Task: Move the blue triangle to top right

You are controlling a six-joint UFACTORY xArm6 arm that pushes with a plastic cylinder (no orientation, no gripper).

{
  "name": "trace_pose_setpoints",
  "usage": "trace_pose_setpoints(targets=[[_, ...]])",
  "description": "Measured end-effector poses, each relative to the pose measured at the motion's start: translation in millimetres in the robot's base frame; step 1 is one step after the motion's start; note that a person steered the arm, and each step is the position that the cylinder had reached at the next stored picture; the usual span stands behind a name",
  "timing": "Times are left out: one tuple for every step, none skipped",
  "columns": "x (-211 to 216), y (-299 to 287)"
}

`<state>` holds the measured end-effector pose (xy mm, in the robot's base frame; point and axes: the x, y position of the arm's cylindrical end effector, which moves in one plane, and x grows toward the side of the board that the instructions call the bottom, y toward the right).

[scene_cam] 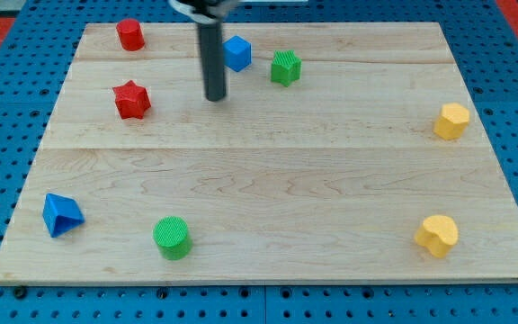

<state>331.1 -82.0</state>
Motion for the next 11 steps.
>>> trace_pose_setpoints(targets=[[-55,21],[-88,56],[-80,59],[27,14],[127,-19],[210,-82],[260,-134],[240,-191],[198,-135],[195,-56],[225,-89]])
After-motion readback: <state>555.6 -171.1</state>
